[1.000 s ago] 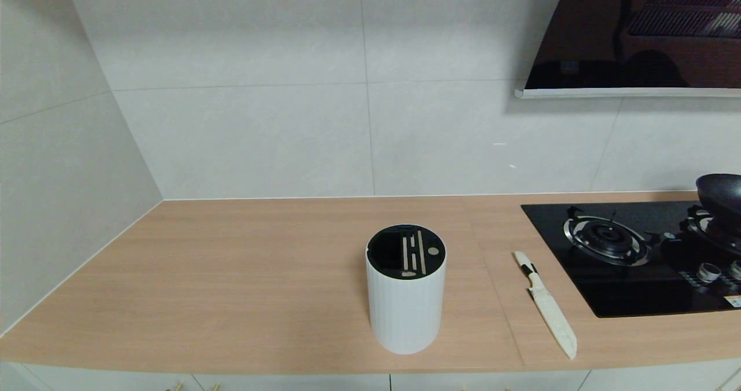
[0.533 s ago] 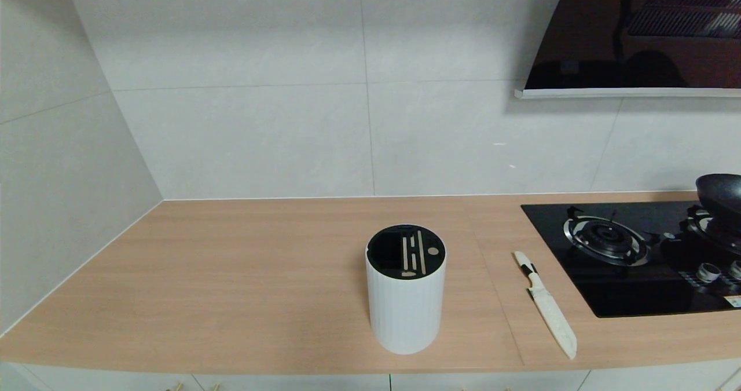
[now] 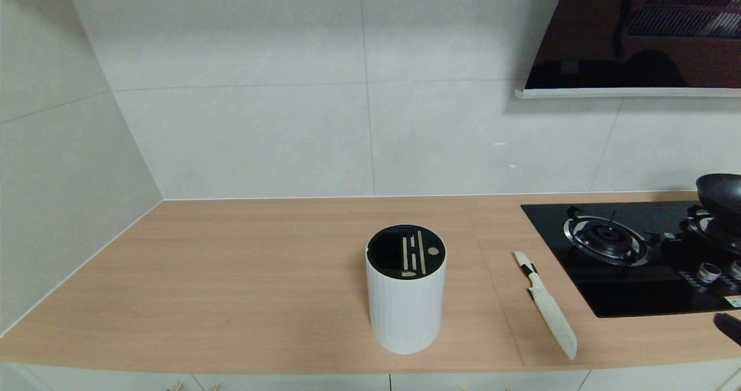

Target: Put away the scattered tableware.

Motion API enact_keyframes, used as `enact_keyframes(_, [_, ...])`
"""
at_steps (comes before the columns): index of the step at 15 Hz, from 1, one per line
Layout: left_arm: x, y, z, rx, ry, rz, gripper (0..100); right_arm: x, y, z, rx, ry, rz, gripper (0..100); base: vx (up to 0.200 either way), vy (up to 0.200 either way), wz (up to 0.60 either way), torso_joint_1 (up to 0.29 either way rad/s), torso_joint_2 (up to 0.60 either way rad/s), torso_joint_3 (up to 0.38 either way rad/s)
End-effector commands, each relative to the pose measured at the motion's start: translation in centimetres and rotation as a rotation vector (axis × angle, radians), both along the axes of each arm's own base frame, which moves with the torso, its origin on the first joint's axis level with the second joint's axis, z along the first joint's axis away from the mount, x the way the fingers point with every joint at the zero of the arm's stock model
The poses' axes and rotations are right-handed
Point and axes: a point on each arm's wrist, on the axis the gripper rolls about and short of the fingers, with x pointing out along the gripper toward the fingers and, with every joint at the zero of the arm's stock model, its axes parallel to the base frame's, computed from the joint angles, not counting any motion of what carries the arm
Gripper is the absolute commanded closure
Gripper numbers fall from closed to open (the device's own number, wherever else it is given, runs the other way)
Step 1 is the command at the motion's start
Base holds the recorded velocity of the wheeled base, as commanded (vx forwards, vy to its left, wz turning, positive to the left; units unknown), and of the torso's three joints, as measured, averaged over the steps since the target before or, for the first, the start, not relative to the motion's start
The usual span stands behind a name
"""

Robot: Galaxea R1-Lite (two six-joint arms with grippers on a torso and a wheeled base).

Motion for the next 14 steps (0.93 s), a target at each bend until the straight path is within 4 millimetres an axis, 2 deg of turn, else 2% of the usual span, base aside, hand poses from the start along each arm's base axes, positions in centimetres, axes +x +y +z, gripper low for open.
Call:
enact_keyframes(1, [0.0, 0.0, 0.0, -0.001, 0.000, 0.000, 0, 6.4, 2.4, -1.2, -0.065, 0.156, 0.034, 0, 0.000, 0.000, 0.00, 0.000, 0.00, 0.000])
enact_keyframes(5, [0.0, 0.0, 0.0, -0.001, 0.000, 0.002, 0, 11.4, 4.0, -3.4, -0.087, 0.206, 0.027, 0, 0.000, 0.000, 0.00, 0.000, 0.00, 0.000])
enact_keyframes(6, [0.0, 0.0, 0.0, -0.001, 0.000, 0.002, 0, 12.1, 4.1, -3.8, -0.088, 0.211, 0.027, 0, 0.000, 0.000, 0.00, 0.000, 0.00, 0.000])
enact_keyframes(8, [0.0, 0.0, 0.0, -0.001, 0.000, 0.000, 0, 14.7, 4.8, -5.8, -0.100, 0.243, 0.026, 0, 0.000, 0.000, 0.00, 0.000, 0.00, 0.000])
enact_keyframes(9, [0.0, 0.0, 0.0, -0.001, 0.000, 0.000, 0, 14.7, 4.8, -5.8, -0.100, 0.243, 0.026, 0, 0.000, 0.000, 0.00, 0.000, 0.00, 0.000])
enact_keyframes(10, [0.0, 0.0, 0.0, -0.002, 0.000, 0.000, 0, 16.6, 5.1, -8.2, -0.111, 0.289, 0.014, 0, 0.000, 0.000, 0.00, 0.000, 0.00, 0.000])
enact_keyframes(11, [0.0, 0.0, 0.0, -0.002, 0.000, 0.002, 0, 17.7, 4.9, -9.6, -0.118, 0.318, -0.008, 0, 0.000, 0.000, 0.00, 0.000, 0.00, 0.000])
enact_keyframes(14, [0.0, 0.0, 0.0, -0.002, 0.000, 0.002, 0, 19.8, 4.4, -12.9, -0.132, 0.357, -0.059, 0, 0.000, 0.000, 0.00, 0.000, 0.00, 0.000])
